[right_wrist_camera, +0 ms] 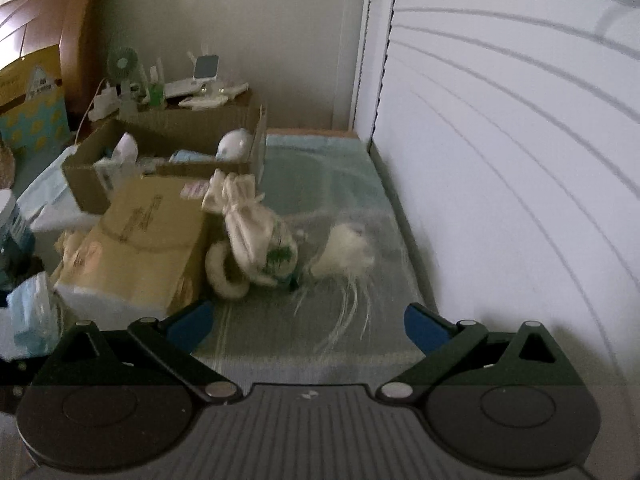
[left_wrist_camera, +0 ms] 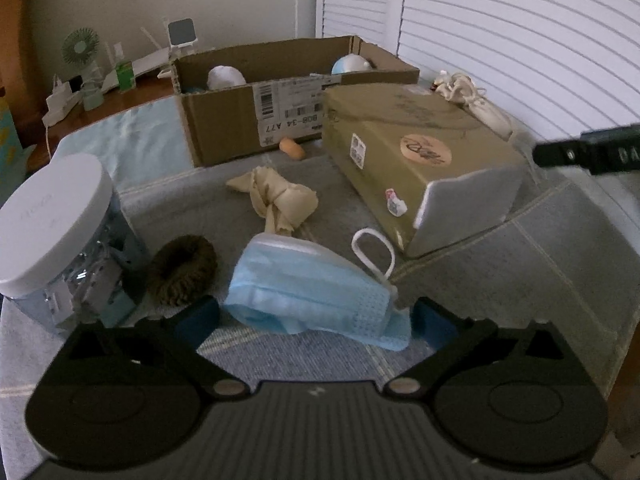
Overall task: Organize soft objects
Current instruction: 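Grasp the blue mask with the left gripper while the right grasps the cloth pouch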
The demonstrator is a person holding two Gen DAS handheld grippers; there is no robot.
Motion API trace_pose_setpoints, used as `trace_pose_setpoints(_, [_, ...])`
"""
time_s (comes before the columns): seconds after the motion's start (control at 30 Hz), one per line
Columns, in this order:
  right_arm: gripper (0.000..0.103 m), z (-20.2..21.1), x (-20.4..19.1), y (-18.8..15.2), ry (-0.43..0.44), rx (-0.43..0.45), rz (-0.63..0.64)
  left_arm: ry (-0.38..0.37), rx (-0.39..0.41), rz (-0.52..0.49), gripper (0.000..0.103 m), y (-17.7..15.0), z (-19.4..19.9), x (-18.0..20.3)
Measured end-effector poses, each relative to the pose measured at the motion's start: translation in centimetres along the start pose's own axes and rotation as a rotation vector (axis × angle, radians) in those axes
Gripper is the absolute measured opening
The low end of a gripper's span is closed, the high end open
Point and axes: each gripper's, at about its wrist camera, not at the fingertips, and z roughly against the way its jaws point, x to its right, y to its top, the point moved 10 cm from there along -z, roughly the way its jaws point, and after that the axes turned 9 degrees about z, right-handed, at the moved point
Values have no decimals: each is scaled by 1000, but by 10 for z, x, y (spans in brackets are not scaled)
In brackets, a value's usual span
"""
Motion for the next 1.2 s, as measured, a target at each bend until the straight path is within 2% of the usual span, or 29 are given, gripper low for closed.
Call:
trace_pose_setpoints(0.2, [102, -12, 3, 20, 7, 28, 4, 11, -9, 12, 103, 1, -1, -1])
trace_pose_setpoints(0.3, [98, -19, 1, 27, 30, 34, 5, 15, -8, 16, 103, 2, -1, -1])
trace_pose_setpoints(0.43, [87, -28, -5, 34, 69, 31, 21, 15, -3, 17, 103, 2, -2, -2])
trace_pose_setpoints(0.67, [77, -45, -13, 38, 104, 11, 37, 21, -8, 24, 102, 1, -1, -1])
trace_pose_setpoints(0.83, [76, -50, -13, 40, 118, 16, 23, 11, 2, 21, 98, 4, 4, 0])
trace_pose_setpoints(1.03, [71, -62, -10, 36, 139, -6, 1, 5, 24, -31, 89, 12, 12, 6])
trace_pose_setpoints(1.1, [64, -66, -10, 34, 147, -17, -7, 6, 26, -42, 82, 14, 11, 8])
trace_pose_setpoints(1.17, [48, -68, -10, 31, 158, -32, -14, 6, 21, -46, 78, 15, 10, 8])
trace_pose_setpoints(1.2, [46, -68, -11, 30, 164, -32, -14, 5, 21, -46, 77, 16, 10, 9])
